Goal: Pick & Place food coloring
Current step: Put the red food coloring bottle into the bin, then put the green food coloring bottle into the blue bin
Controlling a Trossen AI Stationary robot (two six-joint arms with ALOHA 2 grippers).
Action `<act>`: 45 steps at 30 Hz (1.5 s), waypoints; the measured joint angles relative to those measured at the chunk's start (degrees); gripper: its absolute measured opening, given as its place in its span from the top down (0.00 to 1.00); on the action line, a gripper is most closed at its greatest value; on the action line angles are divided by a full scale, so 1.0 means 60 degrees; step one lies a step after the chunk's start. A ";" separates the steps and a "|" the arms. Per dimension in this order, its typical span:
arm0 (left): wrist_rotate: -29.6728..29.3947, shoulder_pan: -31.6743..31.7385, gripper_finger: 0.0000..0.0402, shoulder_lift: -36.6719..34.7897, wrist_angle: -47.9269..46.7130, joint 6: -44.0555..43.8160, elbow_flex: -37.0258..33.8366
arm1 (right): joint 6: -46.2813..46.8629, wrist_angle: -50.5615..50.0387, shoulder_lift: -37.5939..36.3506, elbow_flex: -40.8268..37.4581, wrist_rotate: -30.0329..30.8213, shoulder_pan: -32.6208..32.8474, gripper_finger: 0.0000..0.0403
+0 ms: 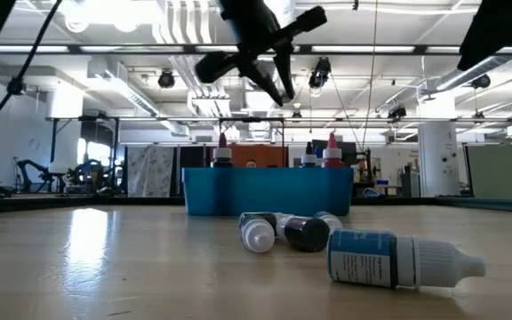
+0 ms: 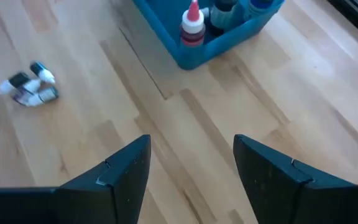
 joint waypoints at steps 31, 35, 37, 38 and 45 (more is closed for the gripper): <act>0.2646 -0.2296 0.54 -0.0334 -0.1922 0.0513 -0.0381 | 0.1829 0.0322 -0.0087 -0.1415 0.0162 0.0033 0.44; 0.2925 -0.3246 0.54 -0.0333 -0.1296 0.0056 -0.0818 | 0.1324 0.0820 -0.0087 -0.1637 -0.0338 0.0035 0.44; 0.2920 -0.3695 0.54 -0.0333 -0.0506 0.0090 -0.1111 | 0.1074 0.1205 -0.0087 -0.1708 -0.0406 0.0041 0.44; 0.2822 -0.3911 0.54 -0.0333 -0.0055 0.0177 -0.1265 | 0.0918 0.1455 -0.0087 -0.1738 -0.0452 0.0043 0.44; 0.1075 -0.5257 0.54 -0.0333 0.1700 -0.1428 -0.2275 | 0.0065 0.3119 0.0303 -0.1820 -0.0864 0.0042 0.44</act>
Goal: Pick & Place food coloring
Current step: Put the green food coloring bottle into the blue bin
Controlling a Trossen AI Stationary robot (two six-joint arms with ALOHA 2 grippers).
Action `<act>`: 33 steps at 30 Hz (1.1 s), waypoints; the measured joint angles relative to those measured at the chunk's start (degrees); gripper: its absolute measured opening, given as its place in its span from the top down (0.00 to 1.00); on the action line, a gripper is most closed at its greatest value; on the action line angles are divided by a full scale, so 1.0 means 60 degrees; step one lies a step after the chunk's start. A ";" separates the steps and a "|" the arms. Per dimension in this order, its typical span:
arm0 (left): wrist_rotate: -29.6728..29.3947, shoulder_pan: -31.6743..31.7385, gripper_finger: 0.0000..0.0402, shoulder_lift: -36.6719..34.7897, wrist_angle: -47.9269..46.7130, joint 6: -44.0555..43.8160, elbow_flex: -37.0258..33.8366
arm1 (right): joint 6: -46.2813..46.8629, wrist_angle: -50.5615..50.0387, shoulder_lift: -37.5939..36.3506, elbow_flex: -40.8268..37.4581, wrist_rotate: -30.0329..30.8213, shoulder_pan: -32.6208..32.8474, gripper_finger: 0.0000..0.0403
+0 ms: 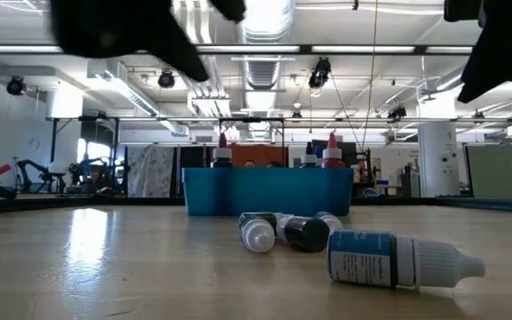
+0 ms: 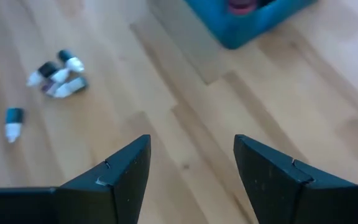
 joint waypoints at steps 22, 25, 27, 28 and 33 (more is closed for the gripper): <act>0.1100 0.0714 0.57 0.1413 -0.0065 -0.5685 0.0135 | 0.0819 0.1062 0.3315 0.0015 -0.1373 -0.0092 0.44; 0.1106 0.0805 0.57 0.1413 0.0029 -0.5696 0.0143 | 0.0850 0.1129 0.3444 0.0018 -0.1445 -0.0117 0.44; 0.1152 0.0832 0.57 0.1413 0.0024 -0.5587 0.0139 | 0.0853 0.1234 0.3516 0.0022 -0.1445 -0.0117 0.44; 0.1200 0.0850 0.57 0.1413 0.0037 -0.5502 0.0137 | 0.0843 0.1224 0.3545 0.0022 -0.1445 -0.0117 0.44; 0.1342 0.0870 0.57 0.1651 0.0113 -0.5287 0.0139 | 0.0834 0.1219 0.3655 0.0022 -0.1452 -0.0150 0.44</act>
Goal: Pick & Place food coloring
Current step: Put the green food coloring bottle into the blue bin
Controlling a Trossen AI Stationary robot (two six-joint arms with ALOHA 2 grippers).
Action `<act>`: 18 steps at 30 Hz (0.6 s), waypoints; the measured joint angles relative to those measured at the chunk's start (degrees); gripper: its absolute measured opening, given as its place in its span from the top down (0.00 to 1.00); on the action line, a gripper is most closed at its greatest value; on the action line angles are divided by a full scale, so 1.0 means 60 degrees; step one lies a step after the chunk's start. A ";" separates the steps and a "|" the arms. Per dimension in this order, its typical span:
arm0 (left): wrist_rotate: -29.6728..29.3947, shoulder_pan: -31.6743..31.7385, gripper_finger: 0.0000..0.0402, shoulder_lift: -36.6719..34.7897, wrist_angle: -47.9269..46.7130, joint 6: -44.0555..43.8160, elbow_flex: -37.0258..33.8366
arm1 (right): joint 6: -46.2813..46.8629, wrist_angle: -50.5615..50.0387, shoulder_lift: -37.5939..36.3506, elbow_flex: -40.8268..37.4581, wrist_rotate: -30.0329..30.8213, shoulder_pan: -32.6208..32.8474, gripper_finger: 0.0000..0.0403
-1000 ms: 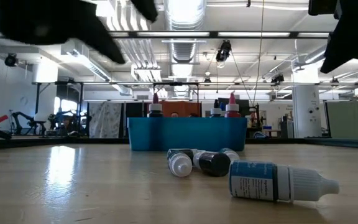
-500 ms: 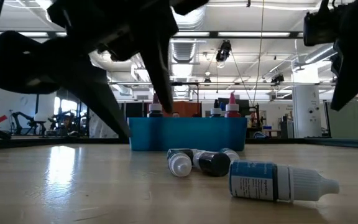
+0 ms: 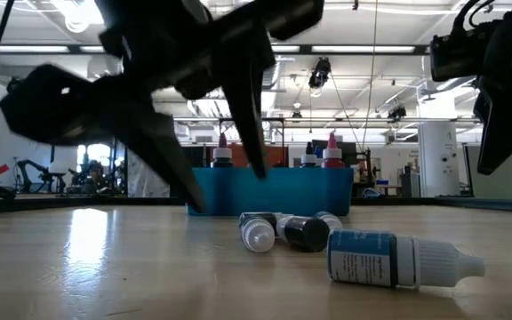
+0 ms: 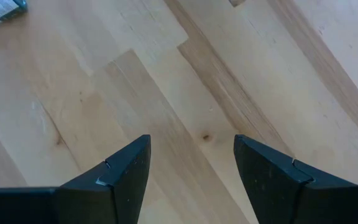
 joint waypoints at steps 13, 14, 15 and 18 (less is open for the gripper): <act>0.0112 0.0023 0.57 0.0688 0.0932 0.0168 0.0033 | 0.0138 0.0212 0.0042 -0.0001 -0.0004 -0.0087 0.44; 0.0144 0.0027 0.57 0.0688 0.0832 0.0174 0.0029 | 0.0221 0.0203 0.0043 0.0000 -0.0004 -0.0087 0.44; 0.0153 0.0036 0.57 0.0689 0.0668 0.0174 0.0031 | 0.0263 0.0198 0.0043 0.0000 -0.0002 -0.0087 0.44; 0.0178 0.0156 0.57 0.0673 -0.0324 0.0141 0.0036 | 0.0347 0.0208 0.0047 0.0000 -0.0001 -0.0087 0.44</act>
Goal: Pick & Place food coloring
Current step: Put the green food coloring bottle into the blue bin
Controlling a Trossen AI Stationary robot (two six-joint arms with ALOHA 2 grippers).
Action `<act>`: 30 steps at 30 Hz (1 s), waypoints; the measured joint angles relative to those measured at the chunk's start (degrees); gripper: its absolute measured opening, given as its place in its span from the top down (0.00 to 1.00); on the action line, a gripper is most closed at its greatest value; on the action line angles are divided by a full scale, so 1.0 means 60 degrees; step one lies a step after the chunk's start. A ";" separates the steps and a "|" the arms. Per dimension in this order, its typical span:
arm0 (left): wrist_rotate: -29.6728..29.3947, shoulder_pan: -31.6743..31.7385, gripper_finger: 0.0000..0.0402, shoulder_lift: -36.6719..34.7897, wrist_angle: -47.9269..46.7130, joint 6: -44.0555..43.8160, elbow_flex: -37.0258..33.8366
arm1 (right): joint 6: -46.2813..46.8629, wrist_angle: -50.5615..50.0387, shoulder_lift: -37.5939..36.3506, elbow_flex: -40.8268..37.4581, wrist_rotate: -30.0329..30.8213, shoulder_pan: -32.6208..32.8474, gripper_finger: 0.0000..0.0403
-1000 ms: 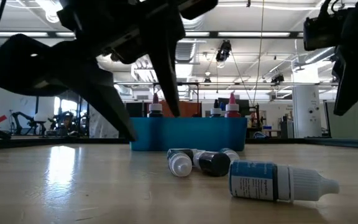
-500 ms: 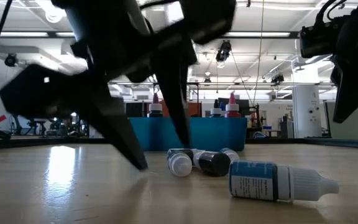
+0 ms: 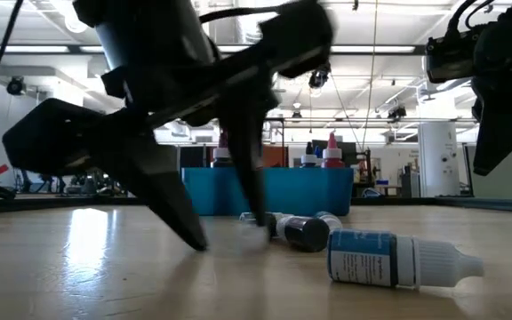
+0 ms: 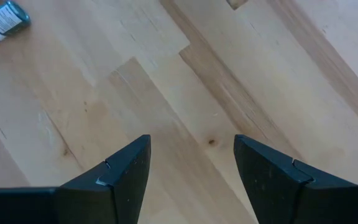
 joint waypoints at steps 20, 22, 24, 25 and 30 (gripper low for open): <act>0.0128 0.0296 0.58 0.0004 -0.1241 0.1321 0.0007 | 0.0102 0.0006 0.0000 -0.0004 0.0001 0.0000 0.44; 0.0126 0.0313 0.59 0.0004 -0.1341 0.1246 0.0007 | 0.0102 0.0006 0.0000 -0.0004 0.0004 0.0000 0.44; 0.0173 0.0350 0.61 0.0004 -0.1429 0.1242 0.0007 | 0.0099 0.0006 0.0010 -0.0004 0.0018 0.0000 0.44; 0.0189 0.0373 0.62 0.0004 -0.1457 0.1239 0.0004 | 0.0102 0.0006 0.0016 -0.0004 0.0023 0.0000 0.44; 0.0354 0.0472 0.70 0.0004 -0.1567 0.1437 -0.0007 | 0.0099 0.0006 0.0054 -0.0004 0.0021 0.0000 0.44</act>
